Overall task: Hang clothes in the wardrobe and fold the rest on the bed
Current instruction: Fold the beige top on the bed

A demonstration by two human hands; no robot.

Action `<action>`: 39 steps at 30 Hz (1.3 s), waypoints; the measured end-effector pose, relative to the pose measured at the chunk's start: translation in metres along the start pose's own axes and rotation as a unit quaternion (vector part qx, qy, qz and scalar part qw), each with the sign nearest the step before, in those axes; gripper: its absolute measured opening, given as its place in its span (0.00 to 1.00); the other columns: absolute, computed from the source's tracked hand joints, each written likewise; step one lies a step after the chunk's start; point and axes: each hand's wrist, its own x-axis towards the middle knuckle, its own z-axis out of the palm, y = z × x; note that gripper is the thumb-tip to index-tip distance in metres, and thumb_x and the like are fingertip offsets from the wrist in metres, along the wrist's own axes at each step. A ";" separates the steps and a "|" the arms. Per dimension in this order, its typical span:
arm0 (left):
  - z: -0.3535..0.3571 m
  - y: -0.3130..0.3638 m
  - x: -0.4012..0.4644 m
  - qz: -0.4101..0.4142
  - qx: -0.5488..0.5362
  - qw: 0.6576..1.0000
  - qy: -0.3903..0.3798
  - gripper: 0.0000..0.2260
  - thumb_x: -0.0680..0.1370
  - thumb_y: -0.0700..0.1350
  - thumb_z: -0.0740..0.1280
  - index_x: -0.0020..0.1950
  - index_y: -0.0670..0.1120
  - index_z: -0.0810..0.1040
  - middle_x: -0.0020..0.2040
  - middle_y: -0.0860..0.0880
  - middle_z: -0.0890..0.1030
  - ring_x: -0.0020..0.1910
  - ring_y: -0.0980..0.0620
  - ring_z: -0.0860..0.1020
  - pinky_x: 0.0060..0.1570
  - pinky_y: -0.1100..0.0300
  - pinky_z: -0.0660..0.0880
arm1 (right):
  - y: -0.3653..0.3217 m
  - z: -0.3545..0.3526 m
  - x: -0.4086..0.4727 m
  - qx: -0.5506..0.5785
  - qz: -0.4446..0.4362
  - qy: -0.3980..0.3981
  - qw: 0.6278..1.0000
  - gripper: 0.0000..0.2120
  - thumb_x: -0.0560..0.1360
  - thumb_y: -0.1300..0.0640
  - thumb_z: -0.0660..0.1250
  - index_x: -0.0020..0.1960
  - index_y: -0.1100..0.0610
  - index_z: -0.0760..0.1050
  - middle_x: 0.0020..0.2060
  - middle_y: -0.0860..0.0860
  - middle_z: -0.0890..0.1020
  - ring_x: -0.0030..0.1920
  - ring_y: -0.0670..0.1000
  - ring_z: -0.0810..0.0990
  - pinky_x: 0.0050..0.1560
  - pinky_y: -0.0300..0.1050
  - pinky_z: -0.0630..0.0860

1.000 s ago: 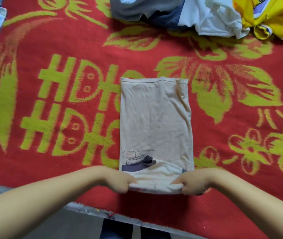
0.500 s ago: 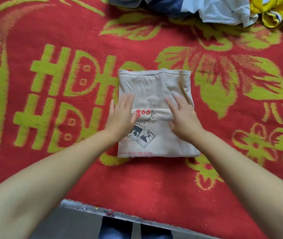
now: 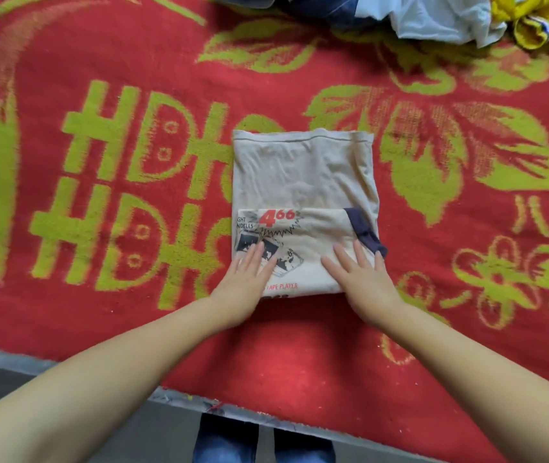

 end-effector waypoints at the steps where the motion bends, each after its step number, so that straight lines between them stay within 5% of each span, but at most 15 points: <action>1: -0.007 -0.001 -0.008 0.019 -0.029 0.998 -0.046 0.39 0.73 0.29 0.55 0.77 0.44 0.36 0.76 0.37 0.34 0.76 0.41 0.37 0.75 0.50 0.42 | 0.000 -0.006 -0.009 0.014 -0.016 -0.019 1.000 0.34 0.77 0.68 0.52 0.78 0.46 0.48 0.78 0.51 0.47 0.77 0.61 0.46 0.70 0.66 0.55; 3: -0.019 -0.004 -0.028 0.068 -0.134 0.976 -0.158 0.38 0.73 0.28 0.53 0.79 0.47 0.40 0.78 0.41 0.38 0.77 0.45 0.41 0.75 0.55 0.47 | 0.000 -0.016 -0.030 0.066 -0.070 -0.080 0.992 0.31 0.76 0.67 0.54 0.75 0.45 0.58 0.75 0.50 0.59 0.74 0.57 0.59 0.67 0.55 0.66; 5: -0.033 -0.009 -0.046 0.130 -0.221 0.931 -0.259 0.31 0.77 0.31 0.52 0.78 0.48 0.55 0.78 0.46 0.54 0.75 0.50 0.57 0.73 0.57 0.58 | 0.000 -0.031 -0.048 0.146 -0.117 -0.180 0.966 0.20 0.74 0.65 0.56 0.60 0.47 0.73 0.62 0.50 0.75 0.58 0.51 0.74 0.53 0.42 0.71; 7: -0.049 -0.017 -0.055 0.141 -0.268 0.904 -0.302 0.14 0.78 0.35 0.55 0.60 0.44 0.74 0.59 0.45 0.76 0.53 0.53 0.74 0.54 0.57 0.71 | 0.003 -0.054 -0.050 0.155 -0.144 -0.251 0.945 0.08 0.72 0.63 0.59 0.40 0.51 0.70 0.45 0.52 0.80 0.40 0.49 0.74 0.38 0.41 0.66; 8: -0.059 -0.023 -0.054 0.128 -0.299 0.894 -0.307 0.09 0.76 0.35 0.56 0.49 0.43 0.74 0.46 0.44 0.75 0.42 0.53 0.71 0.41 0.58 0.69 | 0.007 -0.067 -0.044 0.140 -0.151 -0.251 0.946 0.07 0.72 0.63 0.60 0.38 0.52 0.67 0.41 0.54 0.79 0.37 0.49 0.72 0.35 0.42 0.63; 11: -0.088 -0.049 -0.035 0.063 -0.399 0.880 -0.250 0.06 0.70 0.36 0.58 0.42 0.43 0.73 0.38 0.46 0.69 0.37 0.51 0.67 0.35 0.59 0.63 | 0.026 -0.096 -0.008 0.114 -0.123 -0.191 0.967 0.03 0.73 0.61 0.63 0.46 0.56 0.73 0.42 0.55 0.78 0.41 0.51 0.73 0.36 0.42 0.62; 15: -0.114 -0.089 0.012 -0.061 -0.488 0.862 -0.126 0.12 0.78 0.35 0.59 0.53 0.46 0.80 0.46 0.50 0.81 0.41 0.54 0.78 0.41 0.60 0.75 | 0.058 -0.113 0.043 0.178 -0.005 -0.078 0.981 0.18 0.74 0.60 0.64 0.64 0.58 0.73 0.57 0.56 0.79 0.54 0.55 0.76 0.49 0.43 0.70; 18: -0.108 -0.092 0.038 -0.165 -0.319 0.925 0.124 0.23 0.79 0.40 0.60 0.74 0.45 0.64 0.67 0.42 0.73 0.61 0.45 0.74 0.56 0.53 0.72 | 0.063 -0.105 0.060 0.183 0.078 0.078 0.977 0.28 0.75 0.59 0.63 0.74 0.55 0.62 0.69 0.59 0.70 0.67 0.60 0.69 0.65 0.53 0.69; 21: -0.080 -0.060 0.034 -0.100 -0.172 0.945 0.259 0.28 0.79 0.45 0.59 0.78 0.44 0.54 0.76 0.43 0.60 0.75 0.45 0.59 0.72 0.44 0.54 | 0.033 -0.079 0.045 0.189 0.053 0.237 0.952 0.30 0.75 0.59 0.63 0.76 0.56 0.61 0.73 0.59 0.64 0.74 0.60 0.60 0.70 0.59 0.62; 24: -0.024 -0.012 0.015 0.024 -0.041 0.974 0.220 0.37 0.76 0.57 0.63 0.78 0.45 0.50 0.78 0.43 0.51 0.77 0.44 0.49 0.72 0.38 0.45 | -0.009 -0.030 0.021 0.136 -0.015 0.176 0.975 0.35 0.76 0.49 0.63 0.78 0.50 0.51 0.78 0.57 0.48 0.77 0.59 0.40 0.72 0.66 0.49; 26: 0.011 0.006 0.004 0.036 -0.020 0.985 0.167 0.43 0.73 0.61 0.66 0.78 0.46 0.47 0.77 0.43 0.42 0.76 0.44 0.40 0.70 0.37 0.39 | -0.024 0.005 0.010 0.076 -0.040 0.109 0.990 0.42 0.75 0.43 0.63 0.77 0.46 0.39 0.76 0.55 0.37 0.74 0.60 0.32 0.70 0.70 0.40; 29: 0.037 0.002 0.007 -0.028 -0.013 0.992 0.122 0.46 0.74 0.56 0.63 0.73 0.50 0.28 0.70 0.47 0.24 0.69 0.46 0.25 0.67 0.42 0.27 | -0.022 0.033 0.006 0.051 -0.021 0.119 0.991 0.48 0.66 0.48 0.73 0.78 0.48 0.47 0.77 0.57 0.47 0.76 0.64 0.47 0.68 0.73 0.46; 31: 0.040 0.001 0.012 -0.045 -0.012 0.990 0.133 0.47 0.73 0.52 0.64 0.71 0.50 0.26 0.71 0.47 0.26 0.69 0.47 0.25 0.66 0.43 0.26 | -0.021 0.038 0.011 0.037 -0.003 0.136 0.990 0.49 0.63 0.52 0.75 0.78 0.49 0.52 0.77 0.57 0.54 0.76 0.65 0.51 0.67 0.75 0.47; 35: 0.035 0.008 0.020 -0.076 -0.003 0.987 0.141 0.38 0.77 0.41 0.55 0.72 0.49 0.27 0.76 0.43 0.33 0.75 0.46 0.34 0.71 0.42 0.34 | -0.024 0.038 0.023 0.040 0.027 0.140 0.989 0.43 0.74 0.63 0.61 0.76 0.45 0.36 0.78 0.55 0.42 0.76 0.64 0.40 0.67 0.74 0.39; 39: 0.008 0.007 0.015 -0.073 -0.032 0.993 0.088 0.29 0.81 0.39 0.51 0.79 0.49 0.42 0.79 0.43 0.42 0.78 0.47 0.44 0.74 0.47 0.47 | -0.023 0.012 0.019 0.041 0.028 0.060 0.997 0.36 0.77 0.65 0.52 0.78 0.43 0.42 0.78 0.52 0.41 0.77 0.61 0.39 0.69 0.71 0.46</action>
